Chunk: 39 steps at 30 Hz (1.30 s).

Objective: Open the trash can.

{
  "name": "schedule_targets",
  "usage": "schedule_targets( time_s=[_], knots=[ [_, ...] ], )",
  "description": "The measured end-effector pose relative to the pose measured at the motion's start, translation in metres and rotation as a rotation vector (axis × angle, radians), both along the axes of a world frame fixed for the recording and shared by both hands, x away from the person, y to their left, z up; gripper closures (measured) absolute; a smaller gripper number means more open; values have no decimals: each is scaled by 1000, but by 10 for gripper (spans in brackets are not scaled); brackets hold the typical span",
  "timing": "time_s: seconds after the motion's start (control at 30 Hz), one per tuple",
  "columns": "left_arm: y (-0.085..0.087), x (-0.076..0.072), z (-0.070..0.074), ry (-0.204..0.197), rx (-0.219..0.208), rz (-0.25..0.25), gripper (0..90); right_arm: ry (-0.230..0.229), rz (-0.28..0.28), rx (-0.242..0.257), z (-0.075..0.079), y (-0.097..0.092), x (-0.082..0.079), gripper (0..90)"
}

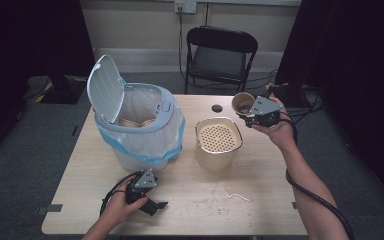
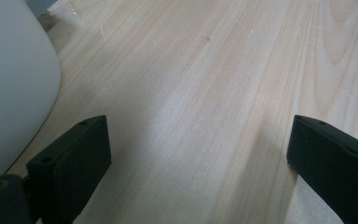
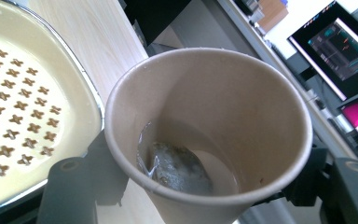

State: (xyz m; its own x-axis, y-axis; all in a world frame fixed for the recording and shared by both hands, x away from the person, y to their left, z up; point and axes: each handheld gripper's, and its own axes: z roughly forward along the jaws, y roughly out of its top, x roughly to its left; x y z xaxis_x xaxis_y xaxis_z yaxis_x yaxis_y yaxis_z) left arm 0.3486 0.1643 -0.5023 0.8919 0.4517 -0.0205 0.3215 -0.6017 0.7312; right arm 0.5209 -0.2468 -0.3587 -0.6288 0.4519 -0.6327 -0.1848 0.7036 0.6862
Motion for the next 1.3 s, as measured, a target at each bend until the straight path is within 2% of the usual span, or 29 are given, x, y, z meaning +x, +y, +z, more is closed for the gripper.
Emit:
schedule_targets(
  time_s=[0.07, 0.13, 0.17, 0.3, 0.43, 0.57, 0.7, 0.77, 0.83, 0.93, 1.07, 1.13, 1.17, 1.23, 1.3],
  knots=[
    [0, 0, -1, -4, -6, 4, 57, -19, 11, -18, 2, 1, 1, 307],
    [0, 0, 1, 3, 9, -2, 57, -31, 13, -26, 4, 2, 1, 307],
    [0, 0, 0, 0, -3, 0, 57, -34, 18, -31, 5, 2, 2, 307],
    [0, 0, -1, -4, -6, 4, 56, -65, 29, -65, 8, 5, 1, 308],
    [0, 0, -1, -3, -4, 4, 57, -107, 32, -131, 11, 9, -2, 309],
    [0, 0, 0, 1, 2, -2, 56, -132, 32, -170, 12, 11, -4, 311],
    [0, 0, 0, -3, -4, 0, 56, -177, 38, -243, 14, 16, -7, 312],
    [0, 0, 0, -2, -4, 1, 56, -190, 51, -260, 15, 19, -9, 312],
    [0, 0, 0, 2, 6, -3, 56, -210, 58, -297, 16, 23, -11, 312],
    [0, 0, -1, -4, -5, 2, 56, -232, 67, -350, 16, 29, -13, 313],
    [0, 0, 0, 0, 1, -1, 56, -283, 75, -434, 18, 36, -18, 314],
    [-1, 0, -1, -8, -13, 5, 56, -312, 81, -470, 19, 39, -19, 315],
    [-1, 0, -1, -6, -14, 4, 56, -335, 75, -505, 20, 40, -20, 315],
    [-1, 0, -1, -8, -13, 5, 56, -396, 69, -600, 19, 43, -23, 316],
    [-1, 0, -1, -8, -13, 5, 56, -492, 66, -743, 17, 48, -28, 317]
  ],
)
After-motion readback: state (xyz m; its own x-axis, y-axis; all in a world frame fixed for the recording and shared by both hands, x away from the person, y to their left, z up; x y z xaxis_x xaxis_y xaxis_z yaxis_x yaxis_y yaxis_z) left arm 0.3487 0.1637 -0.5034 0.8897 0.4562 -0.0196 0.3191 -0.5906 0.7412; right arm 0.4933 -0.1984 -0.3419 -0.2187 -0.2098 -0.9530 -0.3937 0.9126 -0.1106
